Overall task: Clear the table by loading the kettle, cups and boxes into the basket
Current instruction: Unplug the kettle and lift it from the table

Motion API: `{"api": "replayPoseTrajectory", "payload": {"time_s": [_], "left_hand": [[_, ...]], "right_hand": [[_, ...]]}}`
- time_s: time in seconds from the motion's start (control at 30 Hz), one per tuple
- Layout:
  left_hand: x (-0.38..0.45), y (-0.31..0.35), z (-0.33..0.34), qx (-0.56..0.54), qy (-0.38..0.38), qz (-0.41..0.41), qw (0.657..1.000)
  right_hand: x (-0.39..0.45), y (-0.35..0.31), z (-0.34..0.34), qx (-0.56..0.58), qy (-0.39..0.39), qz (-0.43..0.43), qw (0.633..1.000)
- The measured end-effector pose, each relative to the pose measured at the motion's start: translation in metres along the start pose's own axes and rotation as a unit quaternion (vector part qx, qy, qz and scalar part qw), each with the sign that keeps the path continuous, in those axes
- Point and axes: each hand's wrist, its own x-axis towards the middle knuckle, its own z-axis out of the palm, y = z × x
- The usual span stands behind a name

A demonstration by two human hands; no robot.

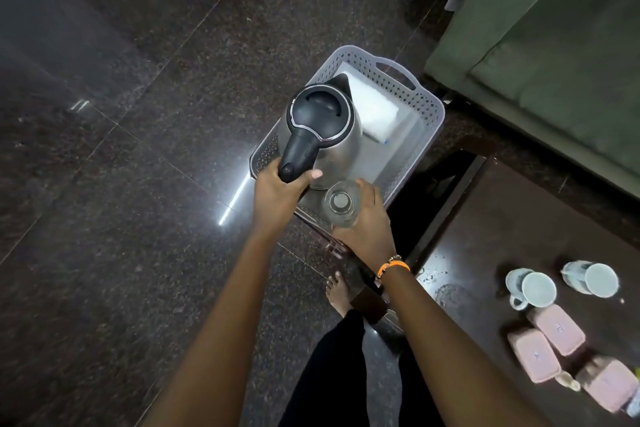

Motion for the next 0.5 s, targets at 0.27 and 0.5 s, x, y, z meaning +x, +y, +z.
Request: {"api": "replayPoseTrajectory", "payload": {"time_s": [0.27,0.5], "left_hand": [[-0.059,0.015,-0.003,-0.015,0.028,0.033,0.999],[-0.145,0.022,-0.001,0.009,-0.023,0.042,0.999]], "right_hand": [[-0.057,0.02,-0.058,0.088,0.11,-0.034,0.989],[-0.11,0.082,-0.108,-0.002,0.151,0.038,0.988]]}}
